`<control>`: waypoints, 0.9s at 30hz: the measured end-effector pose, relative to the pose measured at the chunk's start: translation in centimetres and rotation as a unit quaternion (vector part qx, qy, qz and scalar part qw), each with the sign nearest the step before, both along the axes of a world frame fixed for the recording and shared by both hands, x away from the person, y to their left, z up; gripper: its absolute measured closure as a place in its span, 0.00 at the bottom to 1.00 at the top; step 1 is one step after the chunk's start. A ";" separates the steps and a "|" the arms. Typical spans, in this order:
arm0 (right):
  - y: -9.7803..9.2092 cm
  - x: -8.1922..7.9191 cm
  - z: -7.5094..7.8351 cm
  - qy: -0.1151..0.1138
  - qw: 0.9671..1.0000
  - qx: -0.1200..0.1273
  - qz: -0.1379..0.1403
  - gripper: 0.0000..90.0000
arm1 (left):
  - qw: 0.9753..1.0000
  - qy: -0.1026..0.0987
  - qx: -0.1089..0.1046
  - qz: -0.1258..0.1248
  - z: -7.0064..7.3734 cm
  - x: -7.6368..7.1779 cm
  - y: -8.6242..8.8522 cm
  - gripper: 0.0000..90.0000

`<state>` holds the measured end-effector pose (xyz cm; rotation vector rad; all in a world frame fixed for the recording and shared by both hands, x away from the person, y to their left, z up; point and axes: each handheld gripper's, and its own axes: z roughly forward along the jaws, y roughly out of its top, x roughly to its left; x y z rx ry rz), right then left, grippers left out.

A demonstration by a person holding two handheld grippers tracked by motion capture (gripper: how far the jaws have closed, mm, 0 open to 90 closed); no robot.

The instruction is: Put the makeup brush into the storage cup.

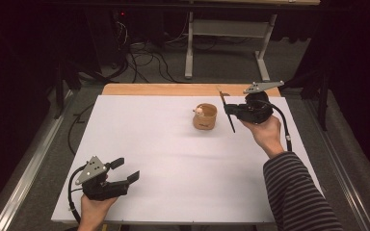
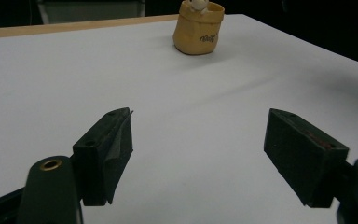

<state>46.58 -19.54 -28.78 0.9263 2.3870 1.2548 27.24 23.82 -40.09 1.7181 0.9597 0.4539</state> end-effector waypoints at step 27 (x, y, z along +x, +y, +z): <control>2.9 3.6 -0.4 -0.013 0.999 0.044 -0.020 0.95 | 1.000 0.000 0.004 -0.011 0.0 -0.1 -0.2 0.27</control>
